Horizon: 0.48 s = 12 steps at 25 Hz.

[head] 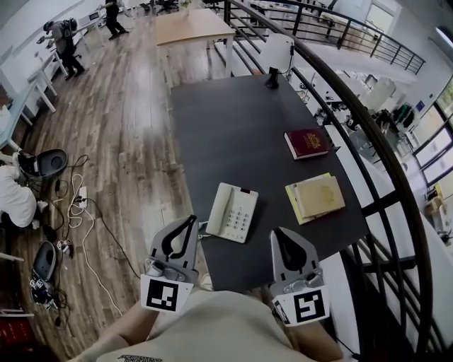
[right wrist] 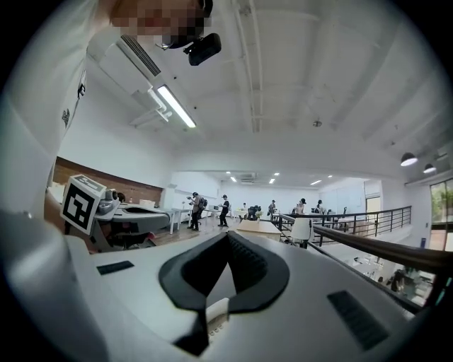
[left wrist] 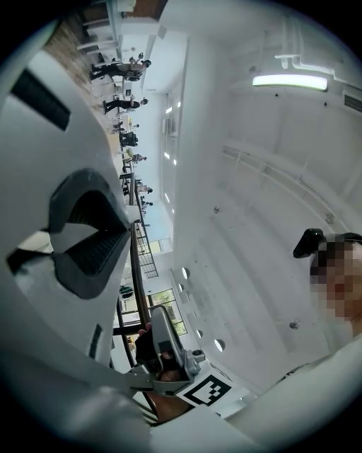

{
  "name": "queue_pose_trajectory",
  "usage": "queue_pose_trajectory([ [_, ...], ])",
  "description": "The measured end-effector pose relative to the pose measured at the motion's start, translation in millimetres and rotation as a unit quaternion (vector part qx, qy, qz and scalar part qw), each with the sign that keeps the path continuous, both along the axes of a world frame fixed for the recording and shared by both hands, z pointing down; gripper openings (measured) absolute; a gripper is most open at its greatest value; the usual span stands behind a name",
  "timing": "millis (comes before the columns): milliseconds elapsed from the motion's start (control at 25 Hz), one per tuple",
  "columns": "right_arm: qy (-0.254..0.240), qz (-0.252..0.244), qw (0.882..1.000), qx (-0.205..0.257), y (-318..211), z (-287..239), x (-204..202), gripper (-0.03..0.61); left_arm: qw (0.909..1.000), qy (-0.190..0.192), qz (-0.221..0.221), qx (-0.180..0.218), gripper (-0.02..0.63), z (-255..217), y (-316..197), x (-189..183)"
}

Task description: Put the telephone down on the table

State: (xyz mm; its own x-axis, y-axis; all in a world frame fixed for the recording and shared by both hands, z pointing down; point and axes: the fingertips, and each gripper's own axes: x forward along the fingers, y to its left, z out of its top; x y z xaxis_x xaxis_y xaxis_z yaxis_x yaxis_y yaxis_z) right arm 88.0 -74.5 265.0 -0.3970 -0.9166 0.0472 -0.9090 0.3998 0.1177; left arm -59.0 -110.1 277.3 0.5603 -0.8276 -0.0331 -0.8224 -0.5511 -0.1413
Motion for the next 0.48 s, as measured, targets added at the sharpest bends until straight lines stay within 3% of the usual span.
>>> queue_pose_trajectory([
  [480,0.001,0.009,1.000,0.014,9,-8,4,0.002,1.0000,-0.002,0.003,-0.007,0.005,-1,13,2],
])
